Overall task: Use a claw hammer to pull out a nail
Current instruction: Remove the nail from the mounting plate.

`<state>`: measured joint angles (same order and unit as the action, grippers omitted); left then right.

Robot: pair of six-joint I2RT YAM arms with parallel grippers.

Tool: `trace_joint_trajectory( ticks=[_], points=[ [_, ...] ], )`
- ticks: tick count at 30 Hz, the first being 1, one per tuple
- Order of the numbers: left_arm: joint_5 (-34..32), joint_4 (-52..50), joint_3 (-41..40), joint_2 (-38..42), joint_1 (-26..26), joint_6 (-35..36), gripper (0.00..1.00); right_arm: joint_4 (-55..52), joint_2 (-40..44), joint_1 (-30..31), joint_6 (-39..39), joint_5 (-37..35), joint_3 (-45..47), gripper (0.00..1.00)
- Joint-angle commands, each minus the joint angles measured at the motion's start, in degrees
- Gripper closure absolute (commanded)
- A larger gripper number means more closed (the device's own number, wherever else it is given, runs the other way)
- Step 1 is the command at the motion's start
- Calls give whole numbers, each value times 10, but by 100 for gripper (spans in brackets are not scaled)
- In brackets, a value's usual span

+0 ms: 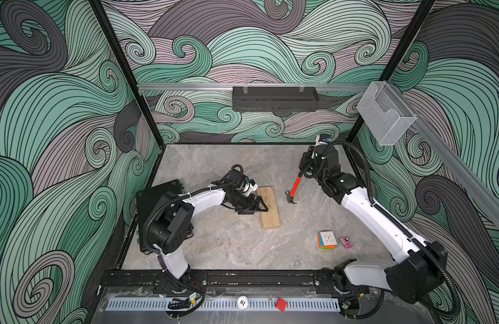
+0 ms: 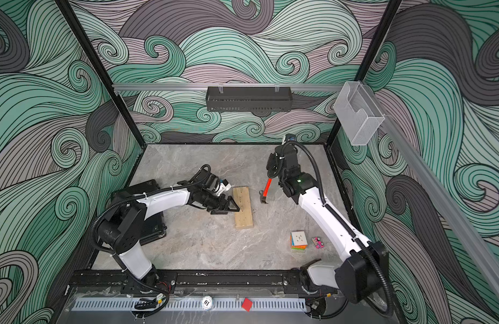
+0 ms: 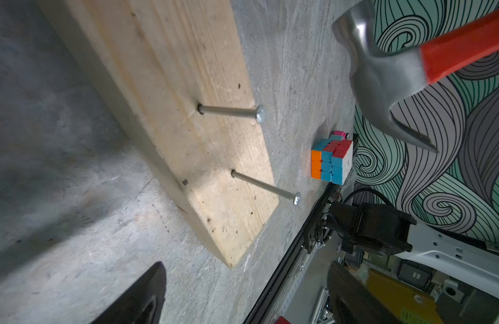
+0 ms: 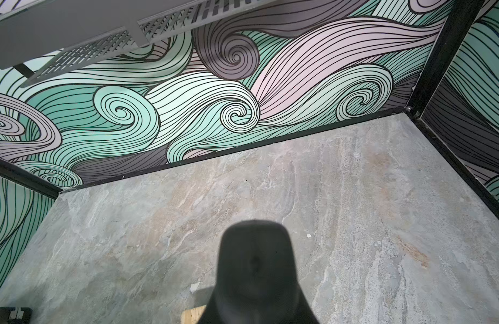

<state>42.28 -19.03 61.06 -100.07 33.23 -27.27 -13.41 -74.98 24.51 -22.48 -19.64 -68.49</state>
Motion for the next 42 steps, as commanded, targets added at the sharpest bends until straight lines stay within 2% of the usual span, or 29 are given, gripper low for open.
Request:
trace_joint_trajectory(
  ticks=[1, 35, 42],
  points=[
    [14, 5, 8, -17, 12, -7, 14, 56, 3, 1, -3, -2, -34, 92],
    [17, 1, 13, -26, 18, -18, 14, 63, 8, 2, -16, -6, -20, 92],
    [12, -2, 13, -27, 18, -19, 14, 97, 6, 2, -13, 8, -9, 92]
  ],
)
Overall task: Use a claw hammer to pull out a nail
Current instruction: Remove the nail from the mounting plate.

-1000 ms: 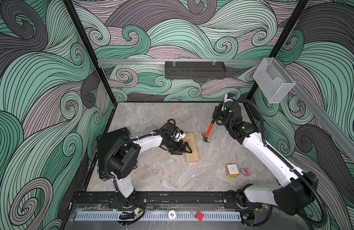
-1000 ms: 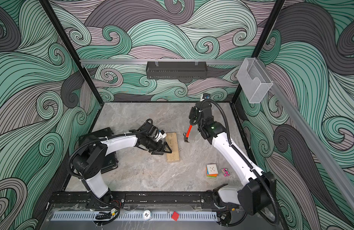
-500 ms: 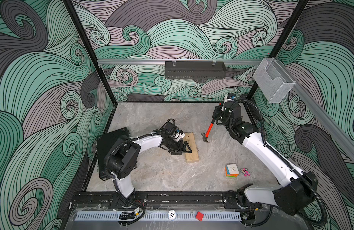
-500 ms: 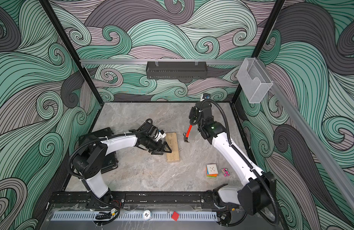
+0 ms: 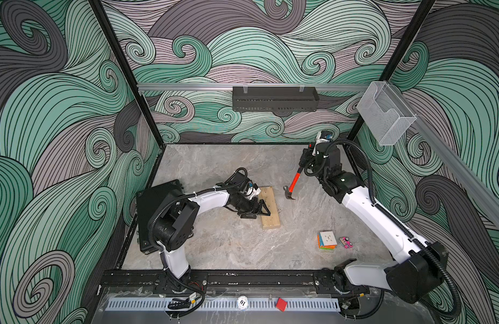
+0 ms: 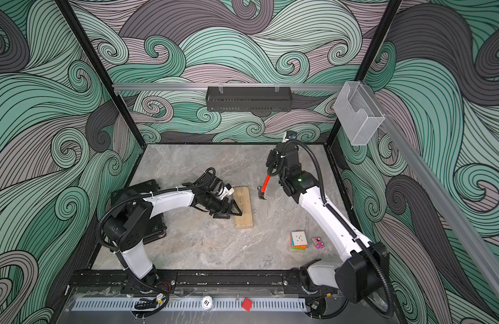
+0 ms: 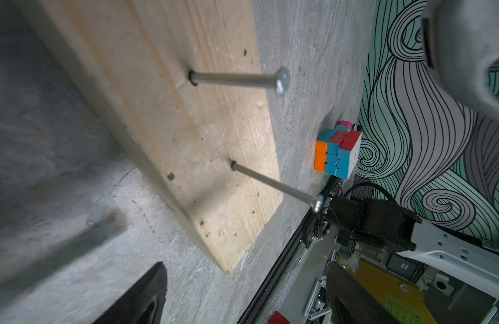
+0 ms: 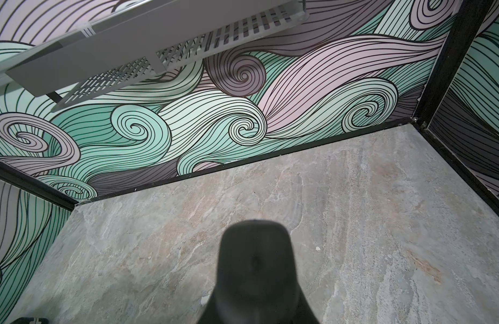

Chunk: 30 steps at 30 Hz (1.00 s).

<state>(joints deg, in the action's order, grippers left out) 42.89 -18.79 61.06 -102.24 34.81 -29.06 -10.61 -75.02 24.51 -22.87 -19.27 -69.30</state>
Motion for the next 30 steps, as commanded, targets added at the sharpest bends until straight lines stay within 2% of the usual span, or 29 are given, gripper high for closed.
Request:
trace_joint_trajectory(
  ticks=[1, 16, 30],
  points=[
    [5, -5, 13, -5, 2, -1, 14, 75, 6, 2, -8, 5, -2, 92],
    [2, -5, 14, -7, 2, -5, 14, 151, -53, 2, 12, 19, -56, 92],
    [-3, 18, 5, 1, 2, -18, 15, 161, -76, 3, -1, 27, -72, 93]
  ],
)
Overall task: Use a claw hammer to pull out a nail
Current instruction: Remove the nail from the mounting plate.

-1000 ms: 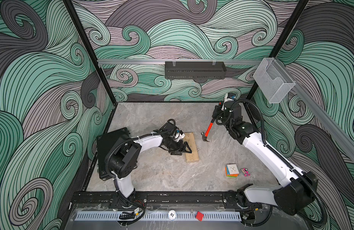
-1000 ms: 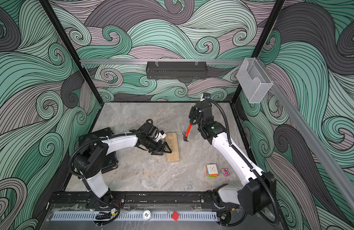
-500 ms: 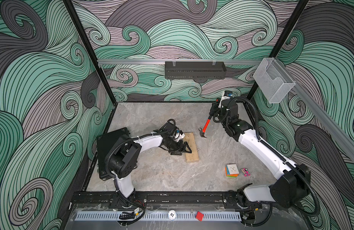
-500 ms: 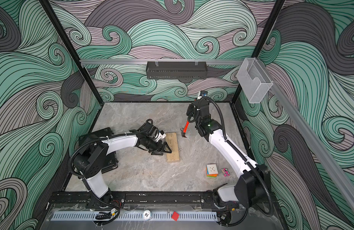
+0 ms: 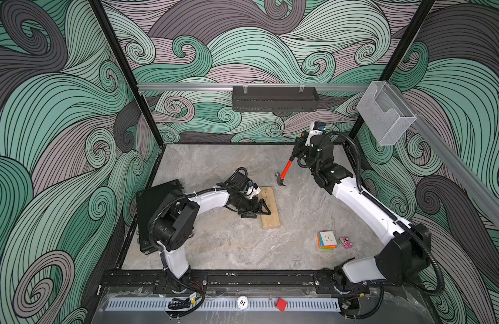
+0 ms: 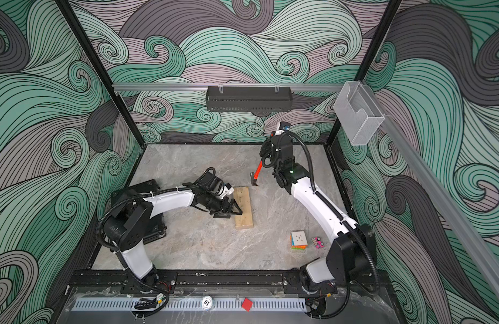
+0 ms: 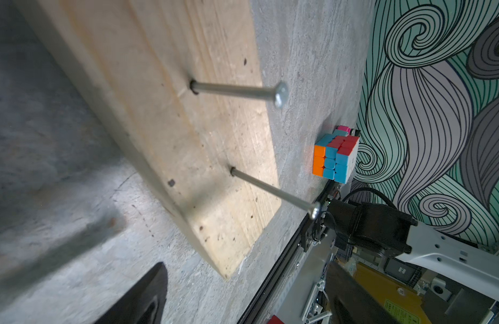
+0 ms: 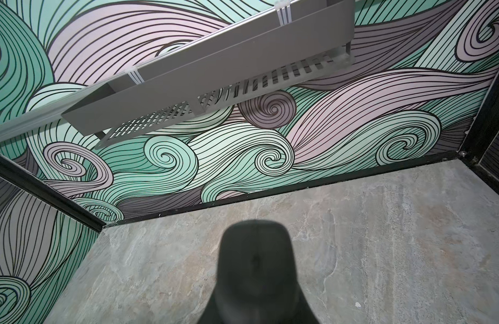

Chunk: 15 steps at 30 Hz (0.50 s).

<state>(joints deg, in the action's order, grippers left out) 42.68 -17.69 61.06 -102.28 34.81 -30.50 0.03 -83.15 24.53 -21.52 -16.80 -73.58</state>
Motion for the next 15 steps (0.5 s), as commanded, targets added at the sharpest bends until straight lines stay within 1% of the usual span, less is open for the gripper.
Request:
trace_joint_trajectory(
  ticks=[1, 15],
  points=[
    [-1, 7, 5, 2, 2, -4, 15, 57, 5, 3, -15, 3, -28, 92],
    [-5, 2, 6, 2, 1, -3, 16, 95, -11, 6, -26, 1, -21, 93]
  ],
)
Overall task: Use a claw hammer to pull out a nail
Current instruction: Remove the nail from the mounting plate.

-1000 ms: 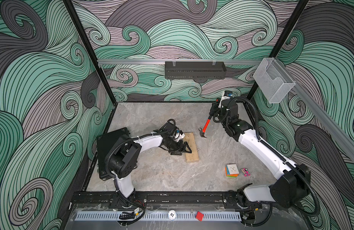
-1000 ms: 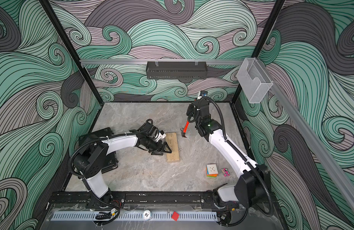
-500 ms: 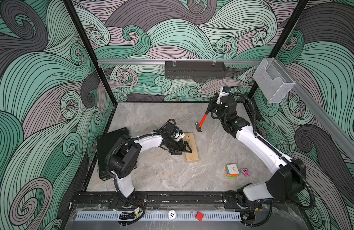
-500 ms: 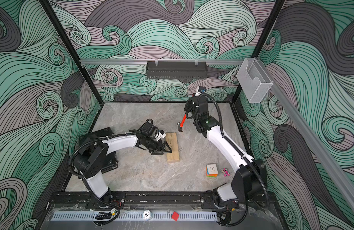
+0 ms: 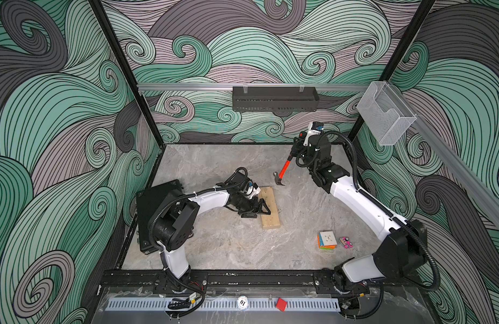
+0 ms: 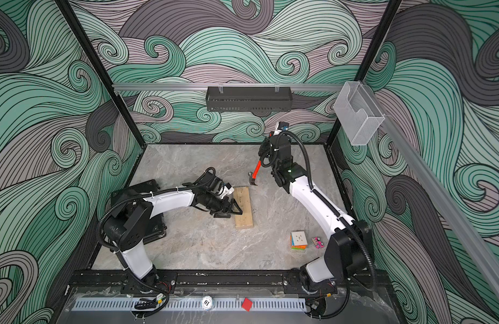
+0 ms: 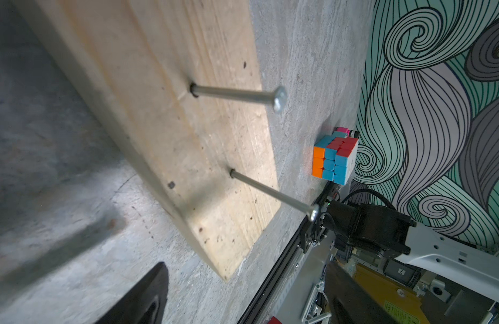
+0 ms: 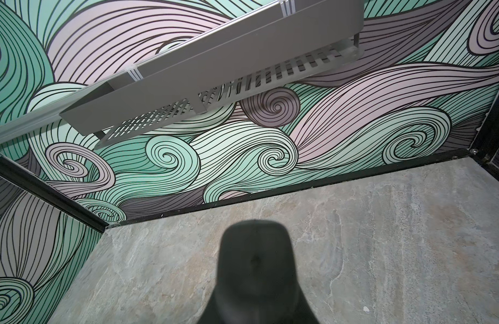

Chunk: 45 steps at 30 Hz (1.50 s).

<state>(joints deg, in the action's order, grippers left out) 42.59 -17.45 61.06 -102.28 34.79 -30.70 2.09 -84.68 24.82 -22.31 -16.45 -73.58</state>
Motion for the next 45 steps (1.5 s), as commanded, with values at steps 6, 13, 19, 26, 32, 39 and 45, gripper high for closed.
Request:
trace_joint_trajectory(
  ticks=[6, 13, 19, 26, 32, 39, 45],
  points=[
    [-4, 0, 7, 1, 1, 1, 16, 98, -8, 5, -20, -16, -16, 94],
    [-9, -10, 12, 2, 1, 7, 16, 123, -19, 7, -22, -24, -8, 93],
    [-11, -14, 13, 3, -1, 10, 16, 123, -34, 8, -26, -16, -19, 93],
    [-13, -18, 17, 6, -2, 12, 16, 151, -47, 9, -26, -27, -11, 93],
    [-14, -20, 17, 5, -3, 12, 16, 161, -66, 11, -25, -25, -22, 93],
    [-14, -21, 18, 3, -5, 11, 16, 174, -91, 21, -23, -25, -28, 93],
    [-35, -44, 26, -9, -5, 12, 17, 194, -105, 39, -7, -44, -29, 93]
  ],
)
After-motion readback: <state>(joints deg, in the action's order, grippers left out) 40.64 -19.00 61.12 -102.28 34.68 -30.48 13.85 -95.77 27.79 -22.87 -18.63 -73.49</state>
